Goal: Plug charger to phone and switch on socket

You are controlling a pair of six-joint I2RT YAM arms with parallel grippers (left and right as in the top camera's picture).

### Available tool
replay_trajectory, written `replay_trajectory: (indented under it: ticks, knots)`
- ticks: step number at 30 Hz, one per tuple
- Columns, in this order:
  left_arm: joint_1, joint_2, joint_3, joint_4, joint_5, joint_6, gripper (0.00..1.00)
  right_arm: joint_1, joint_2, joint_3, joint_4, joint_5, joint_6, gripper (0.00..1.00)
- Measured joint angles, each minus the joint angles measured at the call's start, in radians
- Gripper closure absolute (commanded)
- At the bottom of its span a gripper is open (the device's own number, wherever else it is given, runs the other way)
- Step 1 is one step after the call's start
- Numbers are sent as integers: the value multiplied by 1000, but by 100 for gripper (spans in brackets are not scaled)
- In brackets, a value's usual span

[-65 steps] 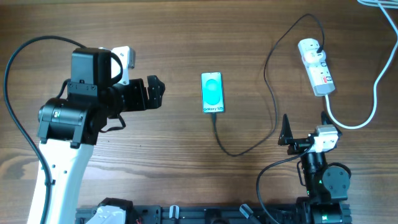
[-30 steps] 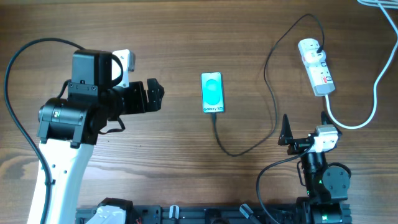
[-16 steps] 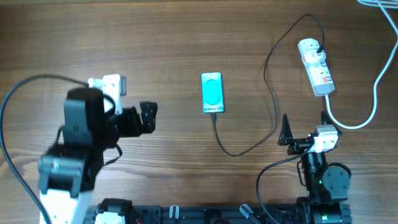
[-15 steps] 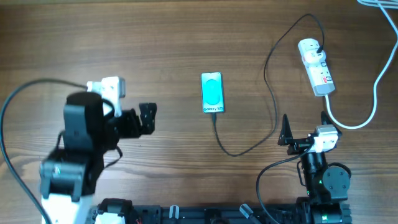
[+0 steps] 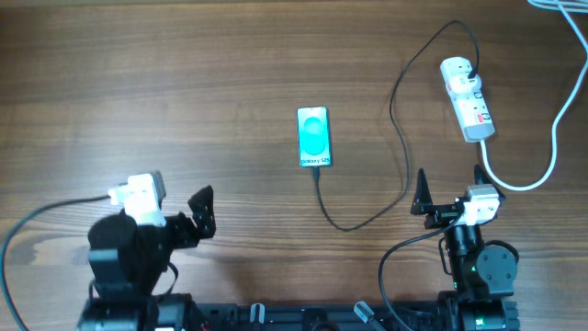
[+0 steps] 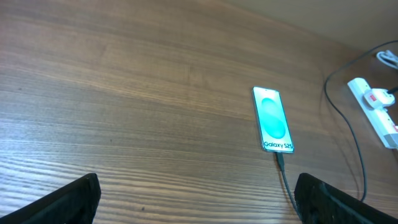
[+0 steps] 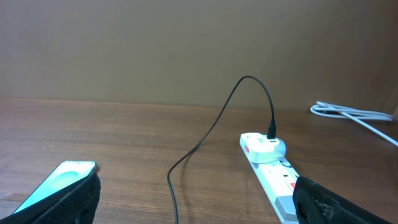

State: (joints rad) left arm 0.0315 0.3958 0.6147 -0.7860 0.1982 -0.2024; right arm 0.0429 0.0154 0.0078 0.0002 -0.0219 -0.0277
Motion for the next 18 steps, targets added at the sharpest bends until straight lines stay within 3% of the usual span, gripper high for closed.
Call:
replay_trajectory:
  ticks: [11,18]
  knots:
    - [1,-337,-177,82,0,0,0,0,0,0,0,0,0,0]
    - [10,-378,-303,245,0,0,0,0,0,0,0,0,0,0]
